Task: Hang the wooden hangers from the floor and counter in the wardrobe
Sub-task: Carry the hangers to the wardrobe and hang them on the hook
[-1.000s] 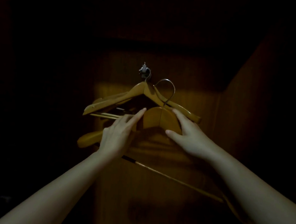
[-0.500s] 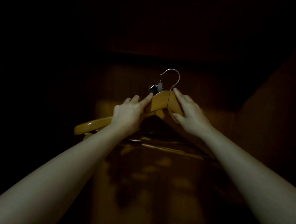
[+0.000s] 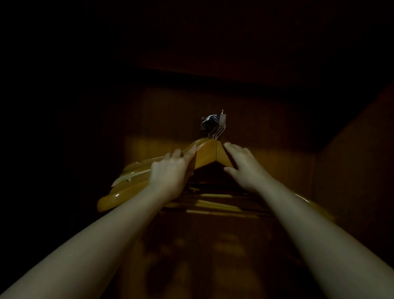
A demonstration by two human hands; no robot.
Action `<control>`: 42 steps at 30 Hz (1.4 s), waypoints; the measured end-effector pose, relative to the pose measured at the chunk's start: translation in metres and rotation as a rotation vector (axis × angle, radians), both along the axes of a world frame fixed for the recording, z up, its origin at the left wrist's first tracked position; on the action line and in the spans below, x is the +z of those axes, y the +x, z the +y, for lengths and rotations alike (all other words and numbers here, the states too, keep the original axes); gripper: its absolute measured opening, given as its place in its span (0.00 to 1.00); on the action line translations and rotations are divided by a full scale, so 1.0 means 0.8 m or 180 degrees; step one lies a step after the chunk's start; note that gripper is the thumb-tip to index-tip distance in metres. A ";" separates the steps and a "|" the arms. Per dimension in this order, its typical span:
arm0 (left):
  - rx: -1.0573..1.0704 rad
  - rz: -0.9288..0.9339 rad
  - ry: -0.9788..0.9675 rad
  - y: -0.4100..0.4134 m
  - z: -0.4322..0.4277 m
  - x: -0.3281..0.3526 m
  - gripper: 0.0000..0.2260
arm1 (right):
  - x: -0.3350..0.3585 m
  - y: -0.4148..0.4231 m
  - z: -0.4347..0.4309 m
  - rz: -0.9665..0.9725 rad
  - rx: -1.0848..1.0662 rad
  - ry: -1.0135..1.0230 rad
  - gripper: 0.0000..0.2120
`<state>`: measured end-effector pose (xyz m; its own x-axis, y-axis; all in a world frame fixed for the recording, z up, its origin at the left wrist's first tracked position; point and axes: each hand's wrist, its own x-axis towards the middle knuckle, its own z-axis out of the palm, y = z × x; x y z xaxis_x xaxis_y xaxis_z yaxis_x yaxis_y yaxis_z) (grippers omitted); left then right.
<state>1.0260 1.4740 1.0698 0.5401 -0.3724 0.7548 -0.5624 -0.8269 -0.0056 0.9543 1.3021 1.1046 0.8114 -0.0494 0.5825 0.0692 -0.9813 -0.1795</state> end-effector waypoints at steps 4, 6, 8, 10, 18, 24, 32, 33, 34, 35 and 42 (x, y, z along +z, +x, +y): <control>0.0136 -0.0028 -0.0050 0.007 -0.009 -0.009 0.31 | -0.011 0.013 0.003 -0.0175 0.0004 0.0079 0.31; 0.0193 -0.0092 -0.0111 0.012 -0.012 -0.015 0.33 | -0.018 0.018 0.004 -0.0306 0.0043 0.0135 0.32; 0.0212 -0.0126 -0.0147 0.016 -0.013 -0.020 0.36 | -0.024 0.022 0.006 -0.0379 0.0031 0.0131 0.31; 0.0170 -0.0074 -0.0200 0.017 -0.013 -0.026 0.38 | -0.031 0.024 0.009 -0.0417 -0.0022 0.0150 0.31; -0.0503 0.0034 -0.0856 -0.002 -0.007 -0.066 0.27 | -0.081 -0.003 0.016 -0.1039 -0.0464 -0.0349 0.27; -0.1212 0.0238 -0.0446 -0.066 -0.005 -0.102 0.25 | -0.125 -0.083 0.004 -0.0552 -0.0485 -0.0302 0.20; -0.1961 0.1062 0.0379 -0.196 -0.034 -0.187 0.23 | -0.211 -0.239 -0.033 0.0301 -0.0734 -0.0031 0.16; -0.2012 0.1135 0.0480 -0.214 -0.039 -0.198 0.22 | -0.225 -0.262 -0.038 0.0385 -0.0784 0.0016 0.16; -0.2065 0.1224 0.0581 -0.233 -0.045 -0.209 0.22 | -0.242 -0.286 -0.043 0.0475 -0.0832 0.0073 0.16; -0.2122 0.1338 0.0677 -0.252 -0.051 -0.221 0.21 | -0.258 -0.310 -0.048 0.0574 -0.0878 0.0128 0.15; -0.2637 0.2174 0.1310 -0.384 -0.088 -0.328 0.17 | -0.378 -0.488 -0.071 0.1324 -0.1364 0.0675 0.13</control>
